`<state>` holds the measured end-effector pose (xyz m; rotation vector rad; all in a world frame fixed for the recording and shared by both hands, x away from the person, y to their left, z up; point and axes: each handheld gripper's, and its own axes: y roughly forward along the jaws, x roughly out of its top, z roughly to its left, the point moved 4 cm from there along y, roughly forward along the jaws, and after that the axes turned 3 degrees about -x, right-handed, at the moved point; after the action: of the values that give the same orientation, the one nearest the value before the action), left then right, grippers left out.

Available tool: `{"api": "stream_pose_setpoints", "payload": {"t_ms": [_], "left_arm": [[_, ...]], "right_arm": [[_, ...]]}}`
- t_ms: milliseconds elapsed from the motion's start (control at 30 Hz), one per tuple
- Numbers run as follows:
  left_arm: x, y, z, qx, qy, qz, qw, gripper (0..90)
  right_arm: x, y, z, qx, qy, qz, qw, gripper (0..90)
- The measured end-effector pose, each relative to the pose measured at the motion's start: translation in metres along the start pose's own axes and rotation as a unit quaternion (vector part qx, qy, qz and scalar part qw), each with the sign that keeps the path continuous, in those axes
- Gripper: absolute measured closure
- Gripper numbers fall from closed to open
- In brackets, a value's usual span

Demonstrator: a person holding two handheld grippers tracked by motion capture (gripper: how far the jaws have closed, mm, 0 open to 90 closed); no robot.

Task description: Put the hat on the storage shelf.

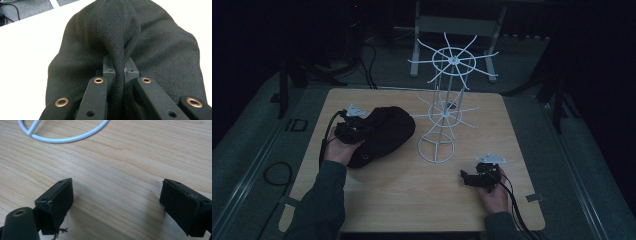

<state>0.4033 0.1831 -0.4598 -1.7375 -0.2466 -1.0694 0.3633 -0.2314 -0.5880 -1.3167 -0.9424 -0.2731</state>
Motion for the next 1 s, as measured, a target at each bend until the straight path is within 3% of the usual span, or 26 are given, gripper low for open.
{"api": "stream_pose_setpoints", "payload": {"t_ms": [367,1000], "left_arm": [[0.006,-0.017,0.006,-0.022,-0.027,-0.038,0.9987,85.0],[0.015,-0.042,0.012,-0.026,-0.057,-0.088,0.9941,84.8]], "right_arm": [[0.0,0.0,0.0,0.0,0.0,0.0,1.0,11.5],[0.0,0.0,0.0,0.0,0.0,-0.001,1.0,11.5]]}}
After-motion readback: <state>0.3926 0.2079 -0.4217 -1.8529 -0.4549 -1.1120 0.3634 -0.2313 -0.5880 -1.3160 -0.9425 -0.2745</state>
